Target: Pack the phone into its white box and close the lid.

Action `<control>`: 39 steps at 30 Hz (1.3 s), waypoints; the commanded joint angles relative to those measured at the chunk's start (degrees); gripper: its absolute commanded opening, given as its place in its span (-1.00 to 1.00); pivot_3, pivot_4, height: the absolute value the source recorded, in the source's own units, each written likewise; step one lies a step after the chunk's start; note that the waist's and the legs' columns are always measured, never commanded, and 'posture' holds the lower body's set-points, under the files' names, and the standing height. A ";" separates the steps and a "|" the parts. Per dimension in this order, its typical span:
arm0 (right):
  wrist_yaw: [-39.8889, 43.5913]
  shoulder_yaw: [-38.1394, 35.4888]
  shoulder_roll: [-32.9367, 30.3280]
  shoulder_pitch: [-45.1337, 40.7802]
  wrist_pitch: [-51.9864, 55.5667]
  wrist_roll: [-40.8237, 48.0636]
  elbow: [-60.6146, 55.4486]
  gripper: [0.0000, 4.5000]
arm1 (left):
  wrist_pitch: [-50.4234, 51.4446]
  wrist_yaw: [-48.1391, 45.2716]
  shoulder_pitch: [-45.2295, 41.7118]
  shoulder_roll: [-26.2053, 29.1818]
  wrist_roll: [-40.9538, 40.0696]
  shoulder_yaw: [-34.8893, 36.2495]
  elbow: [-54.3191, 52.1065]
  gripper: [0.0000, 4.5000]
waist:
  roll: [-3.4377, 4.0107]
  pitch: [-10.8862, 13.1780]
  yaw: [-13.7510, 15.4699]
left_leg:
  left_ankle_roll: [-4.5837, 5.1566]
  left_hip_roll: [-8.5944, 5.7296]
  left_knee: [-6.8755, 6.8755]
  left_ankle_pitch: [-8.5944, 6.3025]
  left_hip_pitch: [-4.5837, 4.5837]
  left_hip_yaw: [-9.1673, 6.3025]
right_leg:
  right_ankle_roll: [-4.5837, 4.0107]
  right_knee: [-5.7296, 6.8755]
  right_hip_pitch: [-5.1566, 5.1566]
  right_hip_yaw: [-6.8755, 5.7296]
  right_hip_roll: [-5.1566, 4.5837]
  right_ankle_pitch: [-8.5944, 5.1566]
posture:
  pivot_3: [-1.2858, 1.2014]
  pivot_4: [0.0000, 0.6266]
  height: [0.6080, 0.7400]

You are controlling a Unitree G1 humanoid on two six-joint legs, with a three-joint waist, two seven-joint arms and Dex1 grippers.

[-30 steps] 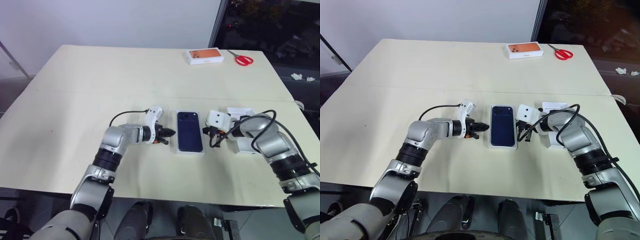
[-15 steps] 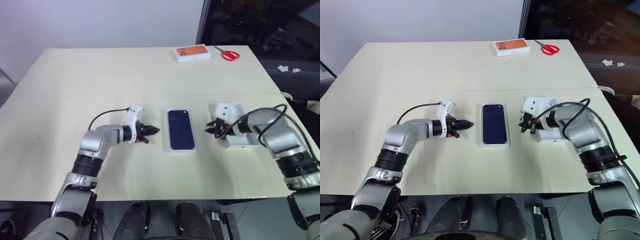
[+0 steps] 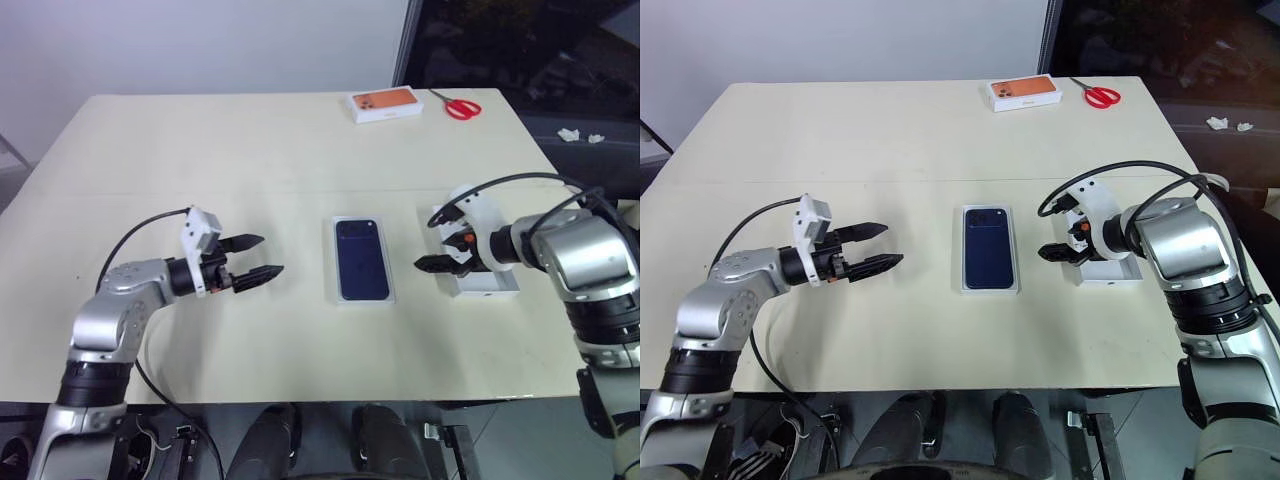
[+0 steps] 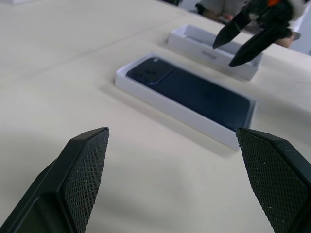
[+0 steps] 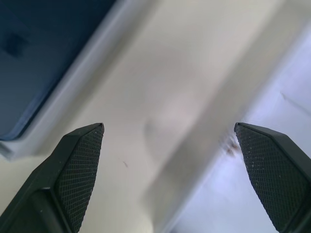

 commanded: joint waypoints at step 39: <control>-56.24 -15.57 10.63 -4.81 9.99 38.62 8.97 -0.98 | -6.97 1.31 6.06 3.71 -3.78 3.19 -10.49 1.00 | 0.03 0.02 -0.64 | 0.07 0.09 0.00 0.02 0.15 0.08 | 0.01 0.03 0.14 0.03 0.14 0.01 | 0.03 -0.52 1.00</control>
